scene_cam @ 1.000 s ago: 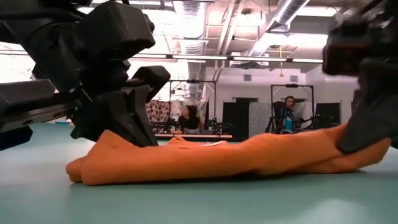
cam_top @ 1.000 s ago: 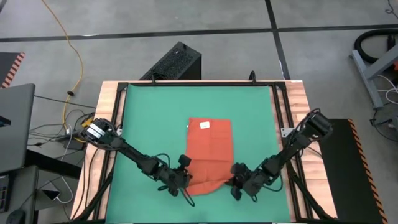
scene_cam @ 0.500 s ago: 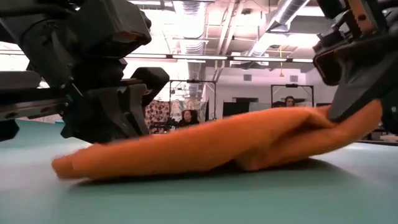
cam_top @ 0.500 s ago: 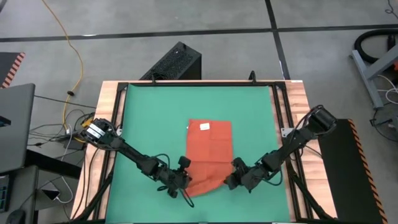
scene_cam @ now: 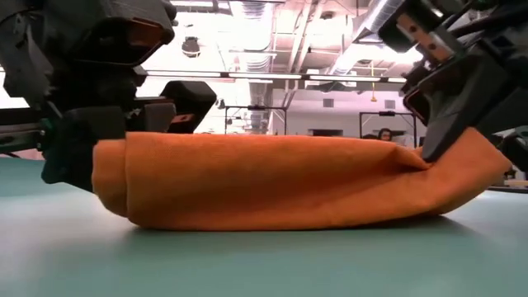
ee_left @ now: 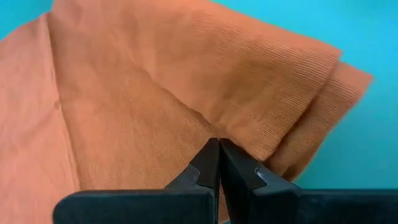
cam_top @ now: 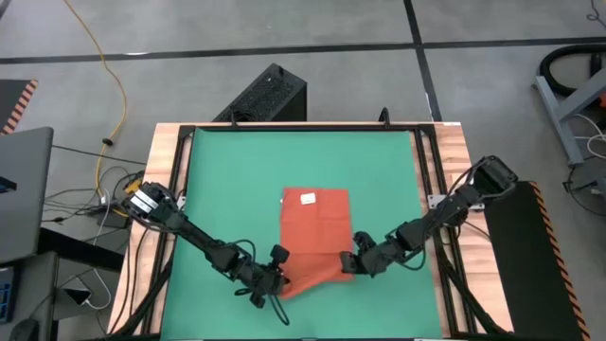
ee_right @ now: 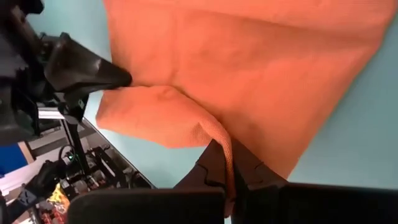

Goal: Roll towel into tight, uniform cylinder
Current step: Roll the orange table napkin

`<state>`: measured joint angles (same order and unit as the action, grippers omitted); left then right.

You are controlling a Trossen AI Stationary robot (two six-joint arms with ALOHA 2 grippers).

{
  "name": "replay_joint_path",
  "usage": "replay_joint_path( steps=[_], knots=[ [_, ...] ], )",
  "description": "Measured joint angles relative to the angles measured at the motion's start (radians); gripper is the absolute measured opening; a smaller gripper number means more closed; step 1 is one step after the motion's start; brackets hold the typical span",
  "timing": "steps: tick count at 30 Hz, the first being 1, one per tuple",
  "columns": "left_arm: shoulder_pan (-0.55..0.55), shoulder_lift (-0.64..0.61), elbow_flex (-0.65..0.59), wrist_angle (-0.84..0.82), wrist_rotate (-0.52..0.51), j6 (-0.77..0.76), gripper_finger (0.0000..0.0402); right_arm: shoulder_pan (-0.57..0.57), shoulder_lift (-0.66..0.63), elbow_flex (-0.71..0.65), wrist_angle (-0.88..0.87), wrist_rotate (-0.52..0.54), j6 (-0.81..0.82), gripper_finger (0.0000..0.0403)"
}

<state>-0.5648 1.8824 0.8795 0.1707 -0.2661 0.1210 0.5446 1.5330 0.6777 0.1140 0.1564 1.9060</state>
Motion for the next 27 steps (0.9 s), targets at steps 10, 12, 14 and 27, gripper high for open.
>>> replay_joint_path(
  steps=[10, 12, 14, 27],
  knots=[
    [-0.03, -0.001, 0.0, 0.001, -0.03, 0.006, 0.0, -0.07, 0.033, 0.0, -0.012, -0.149, -0.006, 0.0009],
    [-0.035, -0.005, 0.001, 0.0, -0.035, 0.006, 0.0, -0.082, 0.042, 0.0, -0.002, -0.16, -0.029, 0.0009],
    [-0.042, -0.023, 0.001, -0.015, -0.066, 0.022, 0.0, -0.083, 0.043, 0.0, -0.009, -0.161, -0.045, 0.0009],
    [-0.104, -0.286, 0.001, -0.16, -0.209, 0.029, 0.0, -0.113, 0.043, 0.0, -0.027, -0.177, -0.129, 0.0009]
  ],
)
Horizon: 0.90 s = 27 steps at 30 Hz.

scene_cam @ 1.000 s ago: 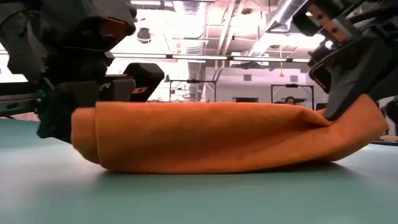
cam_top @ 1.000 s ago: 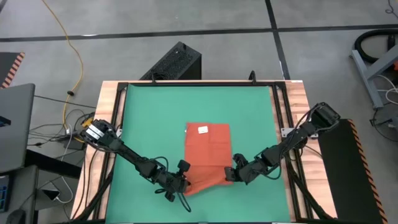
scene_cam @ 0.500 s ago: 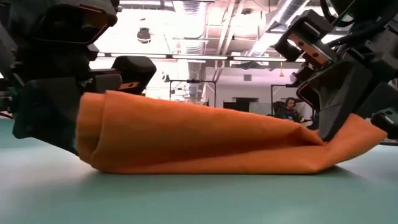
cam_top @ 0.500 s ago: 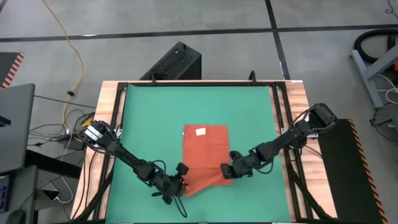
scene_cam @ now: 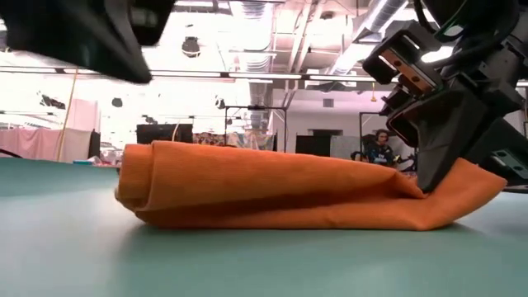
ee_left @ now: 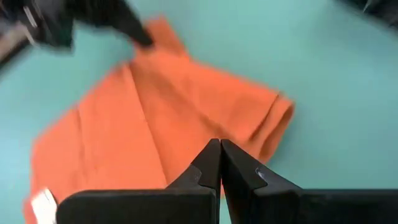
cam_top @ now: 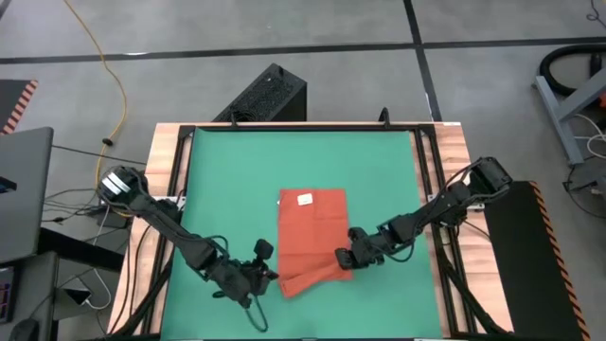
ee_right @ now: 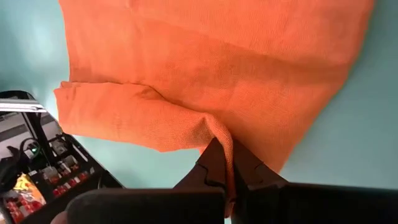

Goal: Roll towel into tight, uniform cylinder
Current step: Roll the orange table napkin

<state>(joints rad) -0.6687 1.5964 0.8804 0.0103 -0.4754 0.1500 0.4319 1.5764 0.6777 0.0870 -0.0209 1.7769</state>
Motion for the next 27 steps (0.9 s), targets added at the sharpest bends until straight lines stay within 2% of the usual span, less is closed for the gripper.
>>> replay_joint_path(
  steps=[4, 7, 13, 19, 23, 27],
  knots=[
    [-0.054, 0.016, 0.008, 0.098, -0.033, 0.155, 0.0, -0.003, 0.0, 0.0, 0.002, -0.008, -0.025, 0.0009],
    [-0.086, 0.075, 0.084, 0.084, -0.044, 0.238, 0.0, 0.001, 0.0, 0.0, 0.001, -0.002, -0.034, 0.0009],
    [-0.096, 0.271, 0.348, -0.207, -0.04, 0.274, 0.0, 0.012, 0.0, 0.0, -0.005, 0.025, -0.035, 0.0009],
    [-0.106, 0.468, 0.589, -0.462, -0.102, 0.31, 0.0, 0.012, 0.0, 0.0, -0.036, 0.037, -0.045, 0.0009],
    [-0.124, 0.551, 0.717, -0.568, -0.115, 0.31, 0.0, 0.012, 0.0, 0.0, -0.038, 0.062, -0.061, 0.0009],
    [-0.126, 0.61, 0.786, -0.628, -0.133, 0.297, 0.0, 0.012, 0.0, 0.0, -0.035, 0.077, -0.082, 0.0009]
  ],
)
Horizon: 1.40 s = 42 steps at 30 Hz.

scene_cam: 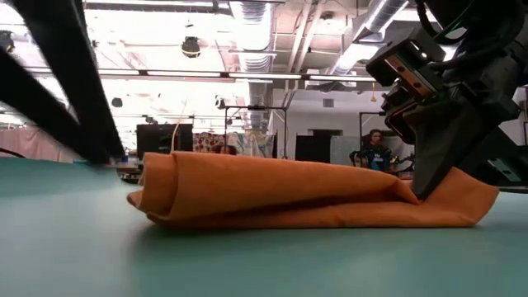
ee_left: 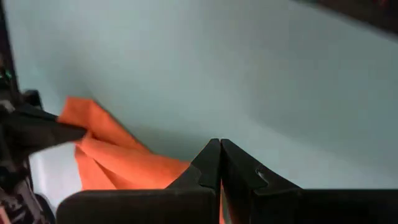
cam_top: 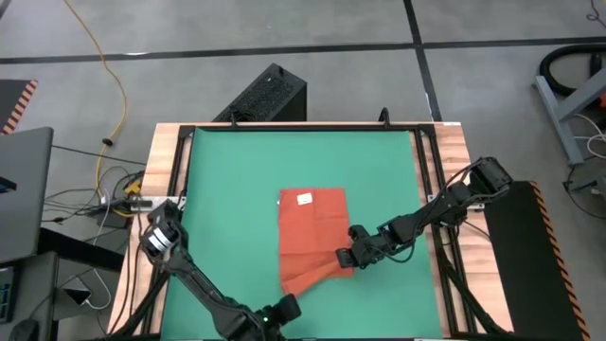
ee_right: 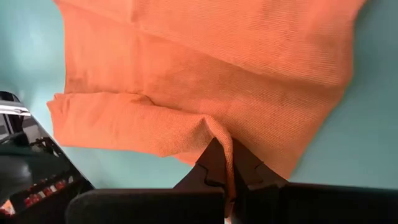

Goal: Roll towel into tight, uniform cylinder
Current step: Roll the orange table napkin

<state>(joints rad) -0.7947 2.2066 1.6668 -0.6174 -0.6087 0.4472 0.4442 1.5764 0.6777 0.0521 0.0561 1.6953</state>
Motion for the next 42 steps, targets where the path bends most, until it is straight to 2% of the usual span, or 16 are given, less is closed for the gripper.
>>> replay_joint_path(
  steps=[7, 18, 30, 37, 42],
  knots=[
    [0.031, 0.021, 0.001, -0.022, -0.021, -0.053, 0.0, 0.0, 0.0, 0.0, 0.001, 0.002, -0.019, 0.0009],
    [0.067, 0.012, 0.0, -0.156, -0.144, -0.173, 0.0, 0.0, 0.0, 0.0, 0.008, 0.003, -0.029, 0.001],
    [0.079, -0.035, -0.001, -0.276, -0.158, -0.312, 0.0, 0.021, 0.0, 0.0, 0.008, 0.018, -0.029, 0.0011],
    [0.115, -0.044, -0.003, -0.41, -0.145, -0.407, 0.0, 0.026, 0.0, 0.0, 0.008, 0.023, -0.029, 0.0011],
    [0.116, -0.063, -0.003, -0.406, -0.15, -0.415, 0.0, 0.027, 0.0, 0.0, 0.008, 0.025, -0.045, 0.0011]
  ],
)
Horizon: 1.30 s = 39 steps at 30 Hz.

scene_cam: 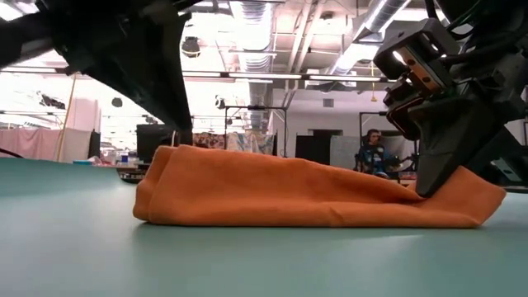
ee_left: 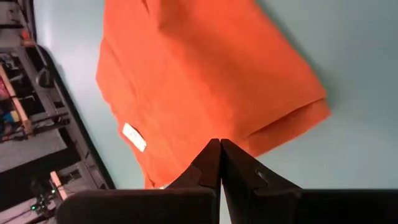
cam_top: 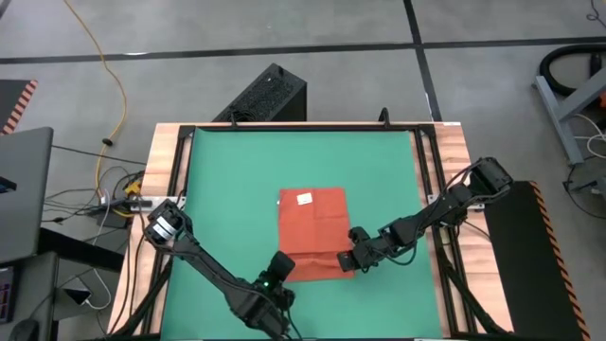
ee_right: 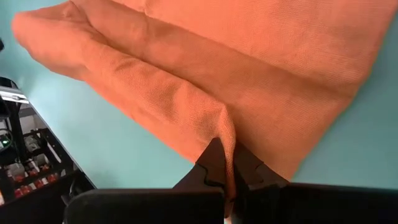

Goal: Roll towel into tight, uniform cylinder
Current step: Roll the orange table napkin

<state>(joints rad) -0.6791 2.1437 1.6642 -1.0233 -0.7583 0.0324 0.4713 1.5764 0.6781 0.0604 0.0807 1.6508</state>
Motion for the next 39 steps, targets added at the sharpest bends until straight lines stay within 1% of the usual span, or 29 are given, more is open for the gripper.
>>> replay_joint_path(
  steps=[2, 4, 5, 7, 9, 11, 14, 16, 18, 22, 25, 29, 32, 34, 39],
  knots=[
    [-0.009, -0.012, 0.0, -0.001, -0.027, -0.015, 0.0, 0.0, 0.0, 0.0, 0.0, 0.0, 0.0, 0.0011],
    [-0.021, -0.04, -0.001, 0.044, -0.028, -0.015, 0.0, 0.0, 0.0, 0.0, -0.001, 0.002, -0.005, 0.0011],
    [-0.03, -0.062, -0.01, 0.107, -0.013, 0.009, 0.0, 0.0, 0.0, 0.0, 0.0, 0.004, -0.007, 0.0011],
    [-0.044, -0.118, -0.067, 0.276, 0.049, 0.078, 0.0, 0.0, 0.0, 0.0, -0.001, 0.006, -0.011, 0.0011],
    [-0.05, -0.172, -0.162, 0.453, 0.091, 0.128, 0.0, 0.0, 0.0, 0.0, -0.001, 0.007, -0.011, 0.0011],
    [-0.042, -0.223, -0.282, 0.599, 0.101, 0.154, 0.0, 0.0, 0.0, 0.0, 0.0, 0.012, -0.012, 0.0011],
    [-0.009, -0.267, -0.452, 0.828, 0.115, 0.174, 0.0, 0.0, 0.0, 0.0, 0.0, 0.023, -0.014, 0.0011],
    [0.01, -0.28, -0.539, 0.932, 0.1, 0.182, 0.0, 0.0, 0.0, 0.0, 0.0, 0.024, -0.013, 0.0011],
    [0.029, -0.289, -0.599, 1.006, 0.109, 0.173, 0.0, 0.0, 0.0, 0.0, 0.0, 0.024, -0.01, 0.0011],
    [0.058, -0.294, -0.664, 1.042, 0.149, 0.122, 0.0, 0.0, 0.0, 0.0, 0.0, 0.024, -0.003, 0.0012],
    [0.076, -0.294, -0.699, 1.044, 0.146, 0.082, 0.0, 0.0, 0.0, 0.0, 0.002, 0.027, -0.006, 0.0012],
    [0.099, -0.294, -0.733, 1.057, 0.186, 0.051, 0.0, 0.0, 0.0, 0.0, 0.002, 0.053, -0.021, 0.0015],
    [0.11, -0.294, -0.757, 1.104, 0.197, 0.05, 0.0, 0.0, 0.0, 0.0, 0.002, 0.068, -0.08, 0.0029],
    [0.113, -0.294, -0.765, 1.121, 0.206, 0.051, 0.0, 0.004, 0.0, 0.0, 0.0, 0.086, -0.089, 0.0042],
    [0.118, -0.294, -0.772, 1.123, 0.231, 0.044, 0.0, 0.017, 0.0, 0.0, 0.0, 0.102, -0.155, 0.0078]
  ],
)
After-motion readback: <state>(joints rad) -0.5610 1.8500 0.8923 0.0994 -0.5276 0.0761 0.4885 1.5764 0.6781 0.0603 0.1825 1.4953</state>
